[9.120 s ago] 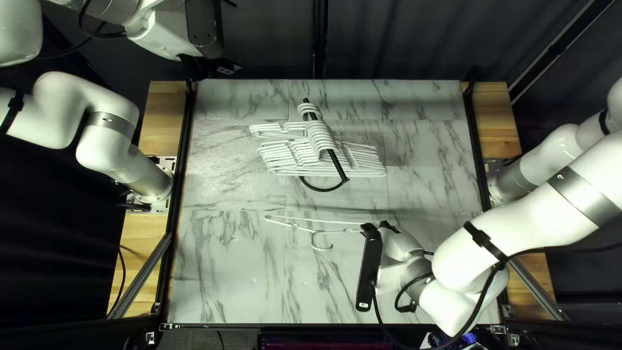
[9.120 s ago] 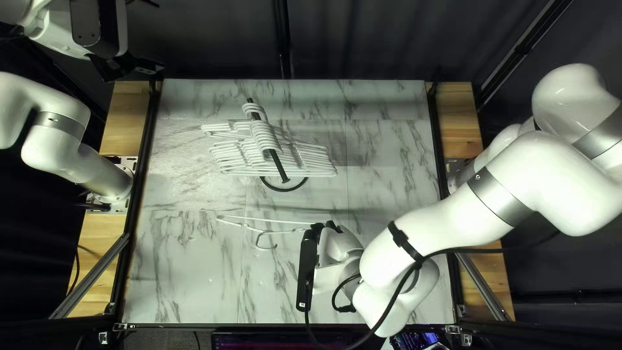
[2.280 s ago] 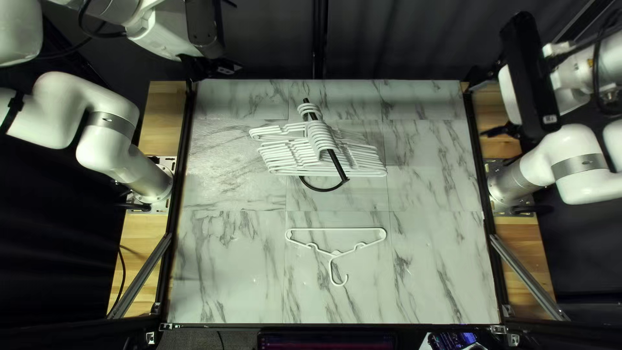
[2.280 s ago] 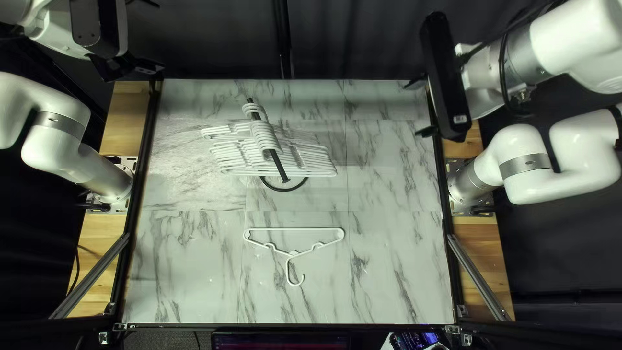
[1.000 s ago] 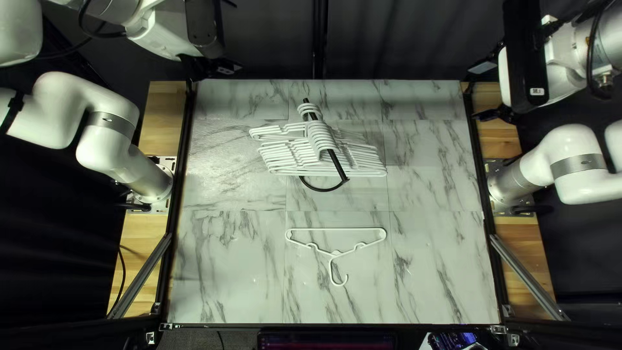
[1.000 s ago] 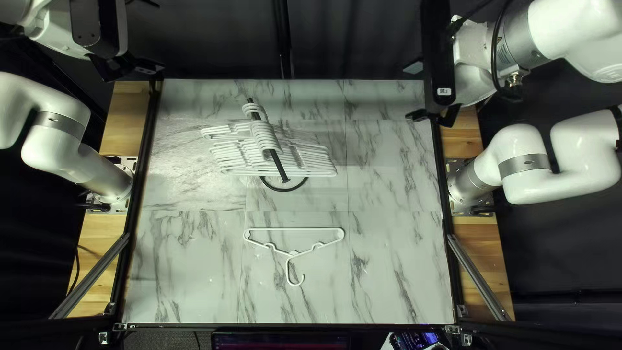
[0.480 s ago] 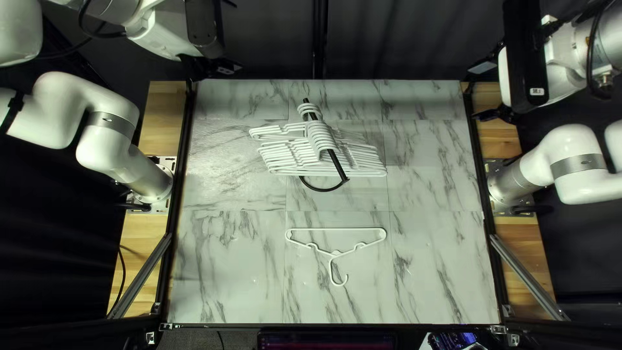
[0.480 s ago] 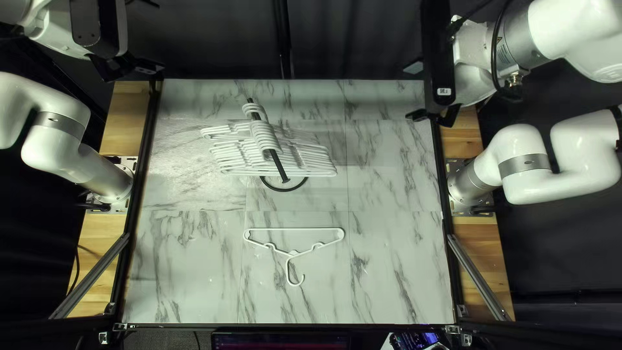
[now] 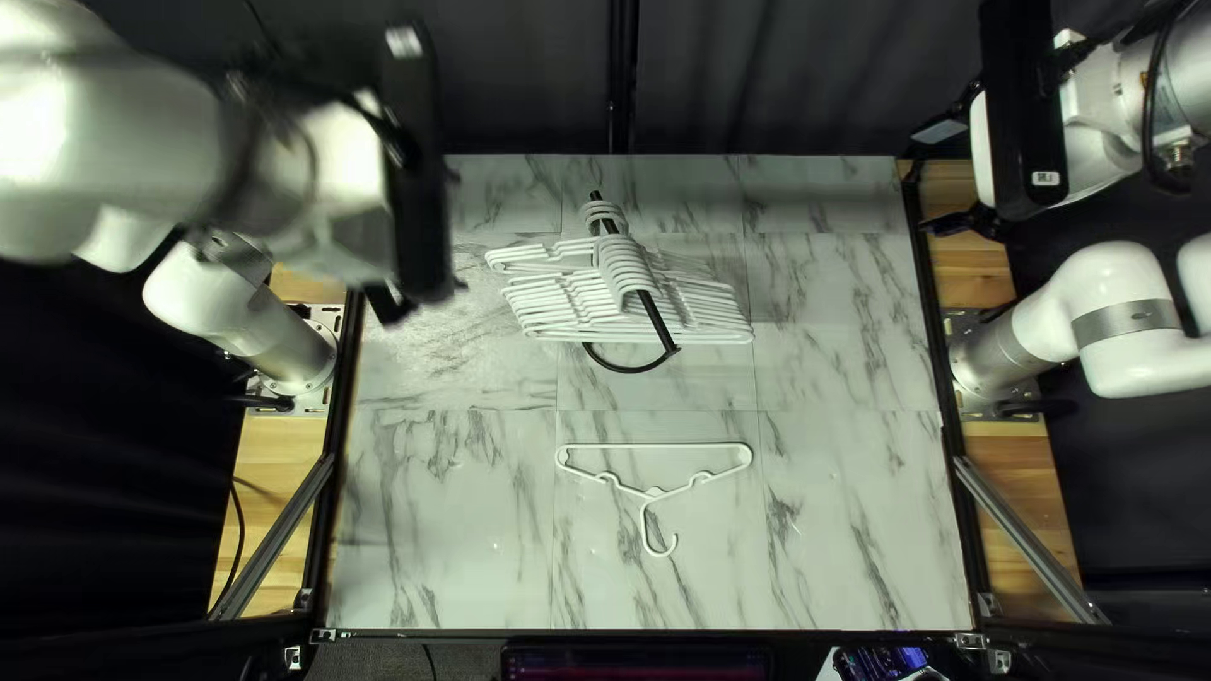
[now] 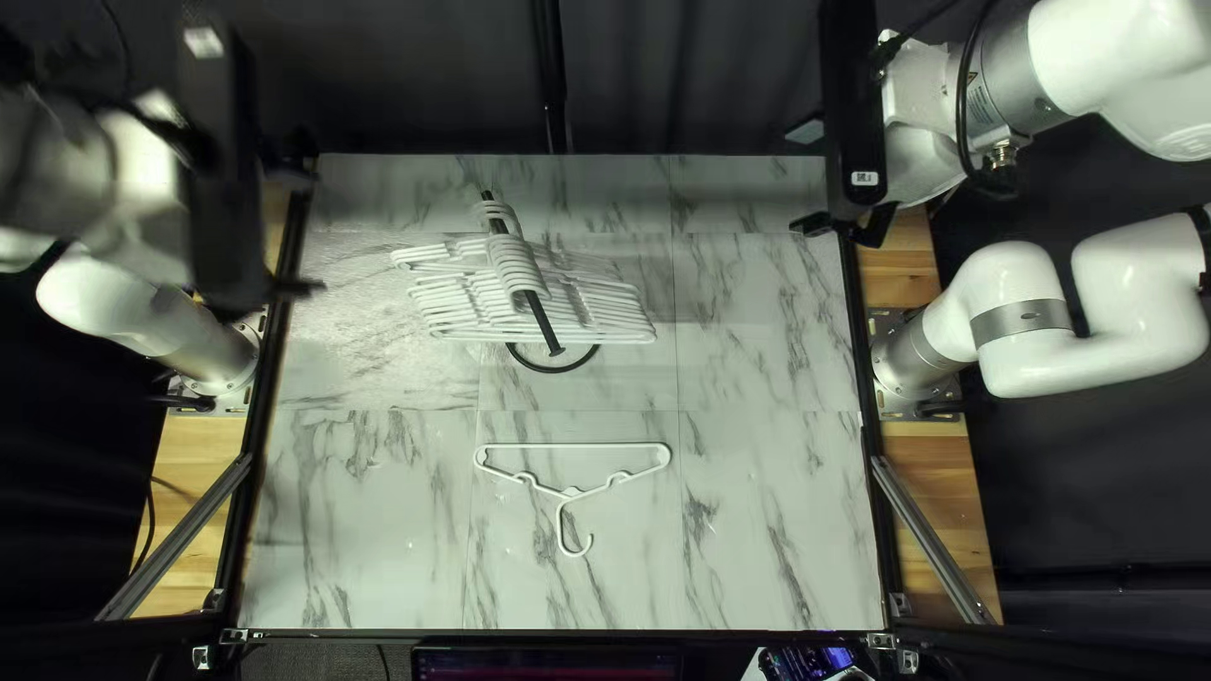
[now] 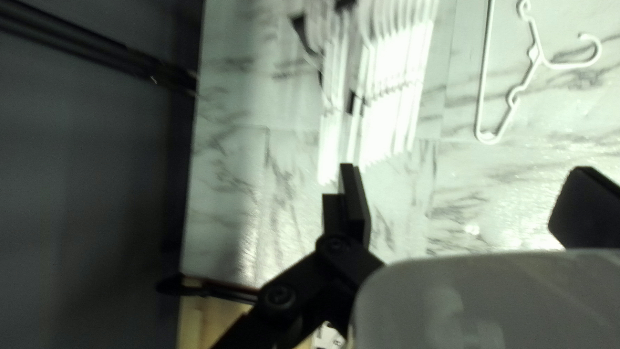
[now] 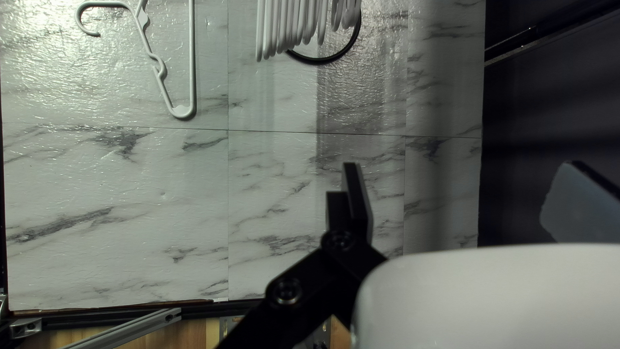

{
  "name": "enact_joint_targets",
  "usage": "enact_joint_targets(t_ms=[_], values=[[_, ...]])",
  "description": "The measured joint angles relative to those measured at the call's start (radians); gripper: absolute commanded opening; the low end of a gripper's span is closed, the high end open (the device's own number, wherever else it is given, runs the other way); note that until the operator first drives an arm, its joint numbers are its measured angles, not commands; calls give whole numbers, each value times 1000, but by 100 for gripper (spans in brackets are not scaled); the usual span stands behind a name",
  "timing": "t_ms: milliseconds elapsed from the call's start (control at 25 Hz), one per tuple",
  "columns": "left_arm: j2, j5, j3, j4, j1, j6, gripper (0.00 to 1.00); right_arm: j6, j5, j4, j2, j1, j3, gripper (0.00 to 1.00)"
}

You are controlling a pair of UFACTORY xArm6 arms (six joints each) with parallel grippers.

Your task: Remove hangers from rack and place onto table

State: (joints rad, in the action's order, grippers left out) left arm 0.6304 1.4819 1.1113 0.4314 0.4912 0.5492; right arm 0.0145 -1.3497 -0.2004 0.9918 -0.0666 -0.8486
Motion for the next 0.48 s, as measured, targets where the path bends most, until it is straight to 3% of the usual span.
enact_joint_targets(t_ms=[240,480], values=[[-122,-45,-29,-40,52,131,100,0,0,0,0,0,0,100],[-140,-70,-48,-13,106,201,100,0,0,0,0,0,0,100]])
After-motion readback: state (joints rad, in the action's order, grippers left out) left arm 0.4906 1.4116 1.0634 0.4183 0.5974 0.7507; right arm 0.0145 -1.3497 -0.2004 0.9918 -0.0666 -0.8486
